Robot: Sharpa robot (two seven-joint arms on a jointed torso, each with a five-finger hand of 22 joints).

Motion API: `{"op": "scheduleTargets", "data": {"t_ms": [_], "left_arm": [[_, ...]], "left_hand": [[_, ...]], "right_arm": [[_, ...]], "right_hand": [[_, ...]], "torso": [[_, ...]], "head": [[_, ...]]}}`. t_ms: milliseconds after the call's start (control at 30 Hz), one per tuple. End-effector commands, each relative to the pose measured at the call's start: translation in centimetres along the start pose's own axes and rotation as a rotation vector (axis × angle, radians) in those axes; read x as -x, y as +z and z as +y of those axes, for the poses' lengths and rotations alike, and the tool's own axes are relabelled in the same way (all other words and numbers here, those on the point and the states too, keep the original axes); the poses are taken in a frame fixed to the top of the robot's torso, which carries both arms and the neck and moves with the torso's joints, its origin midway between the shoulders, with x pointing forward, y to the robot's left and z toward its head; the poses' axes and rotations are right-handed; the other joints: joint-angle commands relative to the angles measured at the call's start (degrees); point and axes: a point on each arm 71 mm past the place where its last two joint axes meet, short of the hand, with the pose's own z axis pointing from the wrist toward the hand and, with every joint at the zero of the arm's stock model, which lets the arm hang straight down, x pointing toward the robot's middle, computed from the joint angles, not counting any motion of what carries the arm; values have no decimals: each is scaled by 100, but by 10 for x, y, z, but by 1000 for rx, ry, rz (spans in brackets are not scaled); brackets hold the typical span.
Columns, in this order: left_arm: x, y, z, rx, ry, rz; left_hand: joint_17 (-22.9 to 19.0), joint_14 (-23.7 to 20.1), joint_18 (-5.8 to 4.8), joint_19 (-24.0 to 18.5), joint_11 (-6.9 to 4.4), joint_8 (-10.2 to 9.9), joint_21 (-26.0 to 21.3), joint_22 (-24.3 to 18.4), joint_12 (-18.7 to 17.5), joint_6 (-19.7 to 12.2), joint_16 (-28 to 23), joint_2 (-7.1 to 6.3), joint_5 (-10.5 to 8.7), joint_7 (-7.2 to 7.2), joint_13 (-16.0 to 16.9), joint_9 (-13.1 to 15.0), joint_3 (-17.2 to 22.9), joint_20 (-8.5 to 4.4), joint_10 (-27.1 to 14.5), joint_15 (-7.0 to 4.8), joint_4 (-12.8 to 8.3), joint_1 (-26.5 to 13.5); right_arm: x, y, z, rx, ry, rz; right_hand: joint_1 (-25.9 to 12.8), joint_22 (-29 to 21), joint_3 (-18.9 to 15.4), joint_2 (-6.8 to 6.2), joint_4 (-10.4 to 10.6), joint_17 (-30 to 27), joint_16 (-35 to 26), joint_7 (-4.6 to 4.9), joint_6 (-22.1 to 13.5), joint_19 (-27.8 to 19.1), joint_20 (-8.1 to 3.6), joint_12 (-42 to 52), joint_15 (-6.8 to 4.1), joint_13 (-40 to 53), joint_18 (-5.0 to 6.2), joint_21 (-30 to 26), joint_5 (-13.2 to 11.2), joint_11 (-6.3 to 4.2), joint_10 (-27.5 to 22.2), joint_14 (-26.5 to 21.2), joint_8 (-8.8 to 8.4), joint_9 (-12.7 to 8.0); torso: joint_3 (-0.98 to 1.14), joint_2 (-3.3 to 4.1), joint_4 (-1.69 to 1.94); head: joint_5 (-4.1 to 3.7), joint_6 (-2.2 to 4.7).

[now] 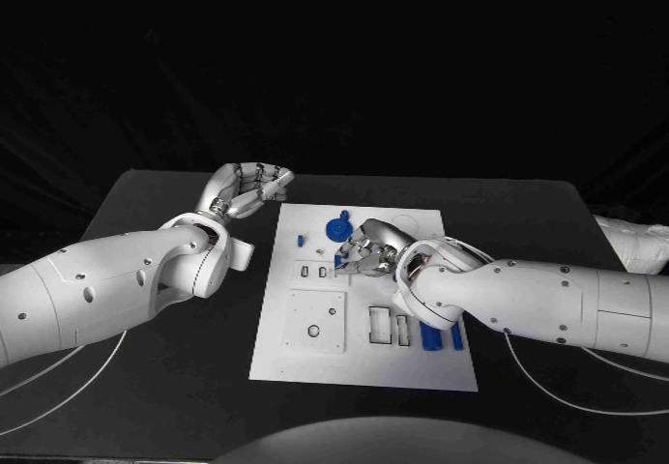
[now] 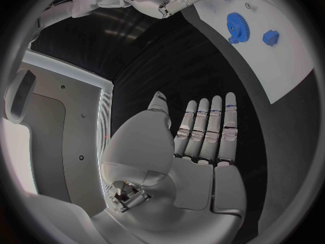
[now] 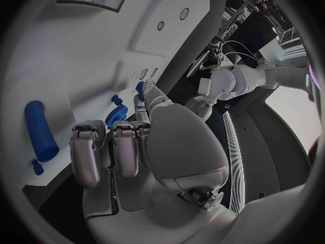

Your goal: Assemble the parts on the task board

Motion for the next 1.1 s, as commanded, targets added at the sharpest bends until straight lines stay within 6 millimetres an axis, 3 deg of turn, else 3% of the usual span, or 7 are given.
{"op": "scheduleTargets", "data": {"t_ms": [33, 100, 233, 400, 467, 1100], "left_arm": [[-2, 0, -2, -12, -1, 7], [-2, 0, -2, -12, -1, 7], [-1, 0, -1, -11, 0, 6], [-1, 0, -1, -12, 1, 5], [-1, 0, -2, -12, 0, 6], [-2, 1, -2, -14, -1, 8]], "left_hand": [[7, -46, 68, 17, -14, 25, -32, -6, -27, -28, -34, 4, 20, 67, -1, 9, -42, 19, 37, 5, -3, 75], [7, -46, 68, 17, -14, 25, -32, -6, -27, -28, -34, 4, 20, 67, -1, 9, -42, 19, 37, 5, -3, 75], [7, -46, 68, 18, -14, 26, -32, -6, -27, -29, -34, 4, 23, 67, -1, 9, -43, 19, 37, 5, -2, 77], [8, -47, 68, 18, -14, 26, -33, -7, -28, -29, -35, 6, 30, 67, -1, 9, -45, 19, 37, 6, -1, 81], [8, -47, 68, 18, -14, 26, -33, -7, -28, -29, -35, 6, 30, 67, -1, 9, -45, 19, 37, 6, -1, 81], [12, -48, 68, 20, -13, 27, -35, -10, -30, -32, -36, 11, 54, 67, -1, 11, -55, 20, 36, 6, 3, 93]], "right_arm": [[-3, 1, -1, -6, -22, 13], [-4, 2, -1, -5, -25, 13], [-6, 3, 0, -5, -31, 14], [-8, 4, 0, -7, -34, 20], [-8, 4, 0, -6, -34, 21], [-14, 4, 2, -14, -43, 37]], "right_hand": [[-27, 1508, -25, 72, -22, 1509, 24, -8, 37, 590, 48, -23, 48, 1497, -82, 26, 22, 33, 591, 597, -24, 3], [-32, 1508, -28, 70, -22, 1509, 24, -5, 33, 590, 52, -23, 51, 1497, -82, 26, 33, 35, 591, 597, -30, 0], [-33, 1508, -29, 70, -23, 1509, 24, -3, 29, 590, 54, -23, 52, 1497, -82, 26, 38, 34, 591, 597, -34, -2], [-33, 1508, -31, 66, -29, 1509, 24, -2, 23, 590, 59, -23, 55, 1497, -82, 26, 52, 32, 591, 597, -43, -6], [-33, 1508, -31, 66, -29, 1509, 24, -2, 23, 590, 59, -23, 55, 1497, -82, 26, 52, 32, 591, 597, -43, -6], [-59, 1508, -75, -13, -75, 1509, 24, 12, -26, 590, 82, -23, 57, 1497, -82, 26, 167, 28, 591, 597, -116, -40]], "torso": [[2, -6, 6], [4, 2, 16], [3, -2, -5], [-7, -4, 8], [-4, -1, -4], [2, -3, -1]], "head": [[-10, -11], [-19, -6], [-6, -21], [-34, -23], [-28, -24], [-45, -47]]}}
